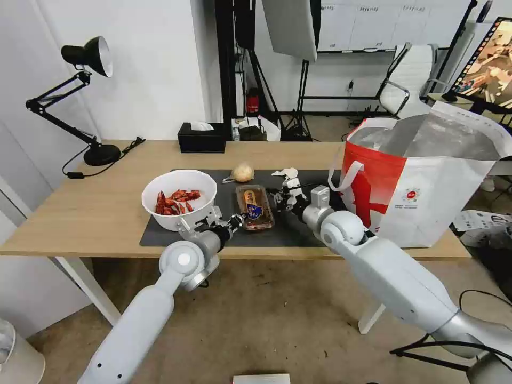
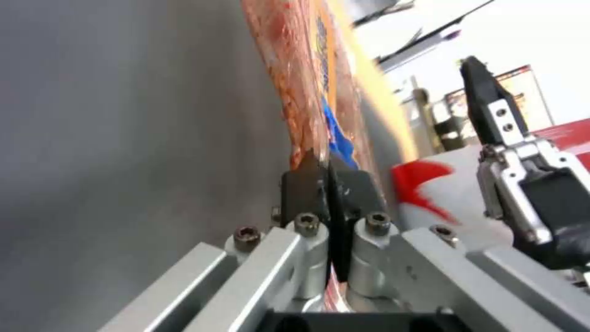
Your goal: Pick up the trash from the table and place it into the takeout bag.
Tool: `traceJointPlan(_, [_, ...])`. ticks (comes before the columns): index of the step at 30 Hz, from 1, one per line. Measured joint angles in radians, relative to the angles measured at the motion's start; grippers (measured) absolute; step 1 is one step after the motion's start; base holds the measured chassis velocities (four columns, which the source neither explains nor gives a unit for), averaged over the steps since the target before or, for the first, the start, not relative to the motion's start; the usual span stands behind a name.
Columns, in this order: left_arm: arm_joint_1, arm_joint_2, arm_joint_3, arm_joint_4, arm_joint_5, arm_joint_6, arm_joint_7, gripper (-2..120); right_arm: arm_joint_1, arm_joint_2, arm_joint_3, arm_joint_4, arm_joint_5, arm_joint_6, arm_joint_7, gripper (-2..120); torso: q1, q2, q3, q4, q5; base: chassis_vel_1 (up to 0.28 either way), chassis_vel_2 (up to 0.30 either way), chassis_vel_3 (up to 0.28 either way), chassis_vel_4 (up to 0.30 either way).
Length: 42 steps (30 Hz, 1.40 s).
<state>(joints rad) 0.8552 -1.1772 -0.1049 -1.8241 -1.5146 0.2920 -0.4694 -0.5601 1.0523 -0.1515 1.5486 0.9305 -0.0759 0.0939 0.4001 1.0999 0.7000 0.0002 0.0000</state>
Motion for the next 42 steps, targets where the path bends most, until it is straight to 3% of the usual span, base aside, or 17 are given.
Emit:
traceJointPlan(4, [-0.013, 0.015, -0.007, -0.052, 0.025, -0.017, 0.012, 0, -0.06, 0.001, 0.071, 0.069, 0.017, 0.055, 0.061, 10, 0.0, 0.0, 0.0, 0.0001, -0.0001, 0.0, 0.0, 0.0, 0.0])
traceJointPlan(7, [-0.074, 0.041, -0.014, -0.112, 0.068, -0.036, 0.024, 0, -0.163, -0.033, 0.144, 0.171, -0.064, 0.062, 0.125, 25, 0.0, 0.0, 0.0, -0.0003, 0.0001, 0.0, 0.0, 0.0, 0.0])
traceJointPlan(12, [-0.169, 0.069, -0.011, -0.125, 0.109, -0.049, 0.042, 0, -0.278, -0.083, 0.196, 0.257, -0.171, 0.024, 0.136, 39, 0.0, 0.0, 0.0, -0.0005, 0.0001, 0.0, 0.0, 0.0, 0.0])
traceJointPlan(15, [-0.317, 0.093, 0.049, -0.096, 0.182, -0.066, 0.089, 0, -0.378, -0.109, 0.241, 0.327, -0.232, -0.015, 0.108, 53, 0.0, 0.0, 0.0, -0.0002, -0.0001, 0.0, 0.0, 0.0, 0.0])
traceJointPlan(16, [-0.317, 0.093, 0.049, -0.096, 0.182, -0.066, 0.089, 0, -0.378, -0.109, 0.241, 0.327, -0.232, -0.015, 0.108, 53, 0.0, 0.0, 0.0, -0.0002, -0.0001, 0.0, 0.0, 0.0, 0.0])
traceJointPlan(18, [-0.438, 0.092, 0.13, -0.056, 0.235, -0.079, 0.127, 0, -0.434, -0.111, 0.262, 0.36, -0.264, -0.022, 0.09, 62, 0.0, 0.0, 0.0, 0.0001, 0.0, 0.0, 0.0, 0.0, 0.0])
traceJointPlan(19, [-0.536, 0.077, 0.215, -0.013, 0.289, -0.091, 0.162, 0, -0.48, -0.11, 0.282, 0.383, -0.287, -0.024, 0.077, 69, 0.0, 0.0, 0.0, 0.0, 0.0004, 0.0, 0.0, 0.0, 0.0])
traceJointPlan(22, [-0.639, 0.043, 0.286, 0.028, 0.337, -0.1, 0.193, 0, -0.516, -0.108, 0.3, 0.398, -0.302, -0.025, 0.07, 75, 0.0, 0.0, 0.0, -0.0001, 0.0004, 0.0, 0.0, 0.0, 0.0])
traceJointPlan(23, [-0.714, 0.006, 0.399, 0.104, 0.422, -0.113, 0.245, 0, -0.576, -0.105, 0.336, 0.42, -0.331, -0.026, 0.059, 83, 0.0, 0.0, 0.0, -0.0006, 0.0004, 0.0, 0.0, 0.0, 0.0])
traceJointPlan(24, [-0.714, 0.006, 0.399, 0.104, 0.422, -0.113, 0.245, 0, -0.576, -0.105, 0.336, 0.42, -0.331, -0.026, 0.059, 83, 0.0, 0.0, 0.0, -0.0006, 0.0004, 0.0, 0.0, 0.0, 0.0])
traceJointPlan(28, [-0.888, -0.128, 0.586, 0.276, 0.592, -0.146, 0.315, 0, -0.625, -0.103, 0.37, 0.451, -0.347, -0.026, 0.051, 99, 0.0, 0.0, 0.0, -0.0006, 0.0005, 0.0, 0.0, 0.0, 0.0])
traceJointPlan(36, [-0.973, -0.256, 0.724, 0.444, 0.757, -0.177, 0.383, 0, -0.665, -0.096, 0.384, 0.477, -0.374, -0.024, 0.036, 100, 0.0, 0.0, 0.0, -0.0004, 0.0003, 0.0, 0.0, 0.0, 0.0])
traceJointPlan(42, [-0.965, -0.276, 0.776, 0.503, 0.832, -0.177, 0.384, 0, -0.682, -0.088, 0.388, 0.483, -0.392, -0.018, 0.029, 100, 0.0, 0.0, 0.0, 0.0, 0.0003, 0.0, 0.0, 0.0, 0.0])
